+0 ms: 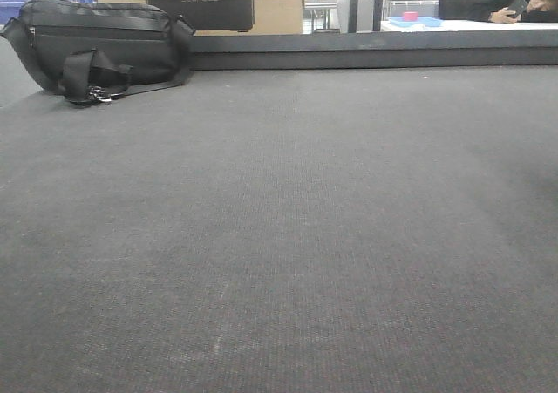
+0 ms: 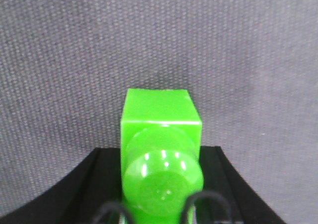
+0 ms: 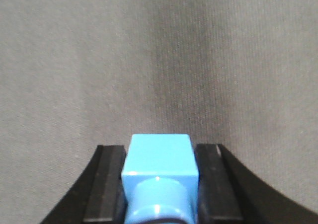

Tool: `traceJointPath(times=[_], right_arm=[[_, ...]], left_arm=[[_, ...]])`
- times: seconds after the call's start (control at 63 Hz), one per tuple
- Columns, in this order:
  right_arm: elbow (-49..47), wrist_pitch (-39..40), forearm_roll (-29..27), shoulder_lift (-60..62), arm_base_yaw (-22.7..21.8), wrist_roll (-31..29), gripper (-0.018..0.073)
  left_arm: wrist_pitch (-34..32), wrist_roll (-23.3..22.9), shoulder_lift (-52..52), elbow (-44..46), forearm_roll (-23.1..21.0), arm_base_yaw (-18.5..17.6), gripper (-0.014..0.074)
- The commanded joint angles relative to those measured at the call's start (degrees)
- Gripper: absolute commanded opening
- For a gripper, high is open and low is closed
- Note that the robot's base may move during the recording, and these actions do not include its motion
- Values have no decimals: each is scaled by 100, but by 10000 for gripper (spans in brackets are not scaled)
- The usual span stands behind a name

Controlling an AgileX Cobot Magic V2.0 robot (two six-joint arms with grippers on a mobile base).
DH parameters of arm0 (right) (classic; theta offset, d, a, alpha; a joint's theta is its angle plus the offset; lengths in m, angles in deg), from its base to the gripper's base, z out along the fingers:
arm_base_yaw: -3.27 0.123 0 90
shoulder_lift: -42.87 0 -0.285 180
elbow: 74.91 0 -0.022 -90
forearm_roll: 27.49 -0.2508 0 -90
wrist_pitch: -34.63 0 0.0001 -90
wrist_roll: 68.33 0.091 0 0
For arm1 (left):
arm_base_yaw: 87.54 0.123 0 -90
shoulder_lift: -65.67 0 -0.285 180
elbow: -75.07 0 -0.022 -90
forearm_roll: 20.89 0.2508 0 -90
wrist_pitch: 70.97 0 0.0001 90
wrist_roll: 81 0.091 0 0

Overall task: Grab block from conveyor and place in blue bin
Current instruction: 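Lift the green and blue blocks up off the conveyor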

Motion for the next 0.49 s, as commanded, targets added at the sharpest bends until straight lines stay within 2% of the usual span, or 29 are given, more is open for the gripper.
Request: traceJointPath(times=[0.0,0.206,0.477], right_arm=[[-97,23,-2,275,4,-20,-162],[124,827,58,966,4,-338,-162],[1662,3406,58,2256,4,-434,-162]], left_arm=[[-180,70,-373,88,-387,-18,-111],[-1592,188,-1735,-58,-918,-18,-111],[-4140,188,-3608,-1470,-1223,-18,-111]])
